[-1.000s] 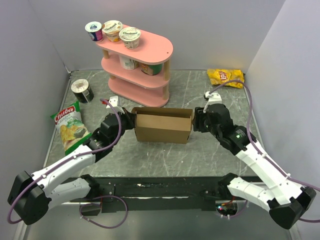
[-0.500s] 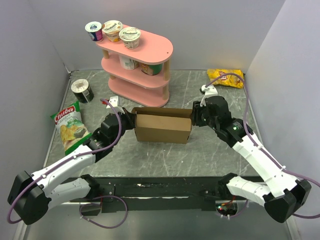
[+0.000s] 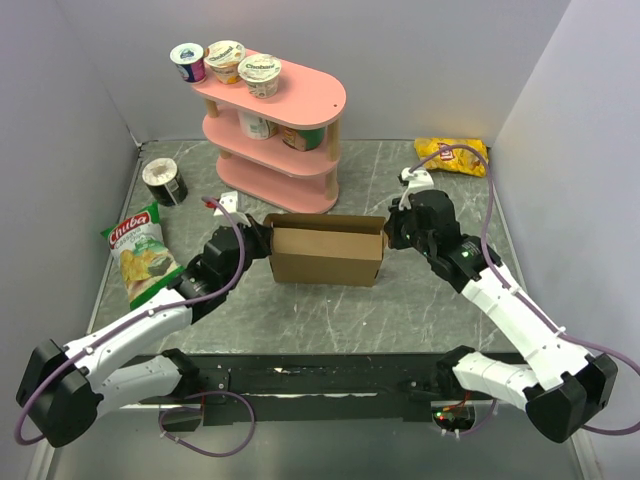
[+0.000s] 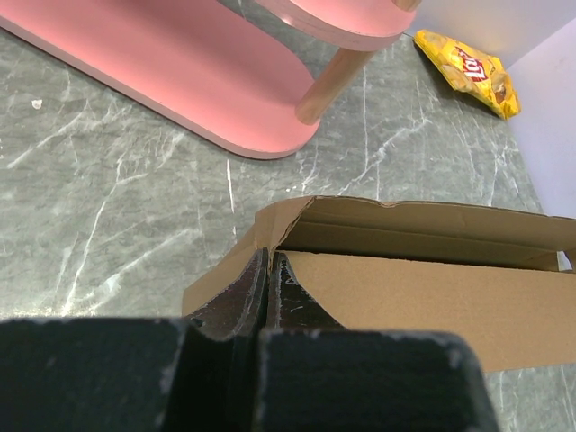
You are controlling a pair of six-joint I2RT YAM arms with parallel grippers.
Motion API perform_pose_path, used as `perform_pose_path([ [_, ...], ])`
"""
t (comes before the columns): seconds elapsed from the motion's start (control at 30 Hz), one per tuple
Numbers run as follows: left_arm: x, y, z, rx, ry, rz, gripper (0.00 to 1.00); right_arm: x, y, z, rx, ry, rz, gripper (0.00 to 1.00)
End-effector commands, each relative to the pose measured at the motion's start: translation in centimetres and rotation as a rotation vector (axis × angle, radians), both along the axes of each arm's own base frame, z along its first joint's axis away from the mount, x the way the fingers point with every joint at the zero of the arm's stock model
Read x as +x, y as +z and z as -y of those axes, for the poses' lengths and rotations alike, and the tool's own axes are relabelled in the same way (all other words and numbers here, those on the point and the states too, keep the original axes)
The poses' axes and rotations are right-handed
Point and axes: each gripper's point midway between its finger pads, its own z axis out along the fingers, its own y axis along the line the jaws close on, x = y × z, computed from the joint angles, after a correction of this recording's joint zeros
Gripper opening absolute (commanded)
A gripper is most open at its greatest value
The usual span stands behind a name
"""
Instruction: Fold the paper box
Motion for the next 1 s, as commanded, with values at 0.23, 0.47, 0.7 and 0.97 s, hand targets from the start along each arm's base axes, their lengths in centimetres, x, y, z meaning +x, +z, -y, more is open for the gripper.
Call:
perform_pose_path([
  [0.23, -4.3, -9.7, -0.2, 0.234, -0.106, -0.296, 0.01, -0.5, 0.2, -0.4, 0.077, -0.038, 0.001, 0.0],
  [0.47, -4.3, -9.7, 0.2, 0.235, -0.107, -0.294, 0.01, 0.2, 1.7, -0.1, 0.067, -0.069, 0.013, 0.0],
  [0.7, -4.4, -9.6, 0.1, 0.248, -0.105, -0.291, 0.01, 0.7, 1.3, -0.1, 0.08, -0.079, -0.025, 0.0],
  [0.97, -4.4, -9.5, 0.0, 0.245, -0.103, -0.288, 0.01, 1.1, 2.2, 0.2, 0.111, -0.084, -0.029, 0.0],
])
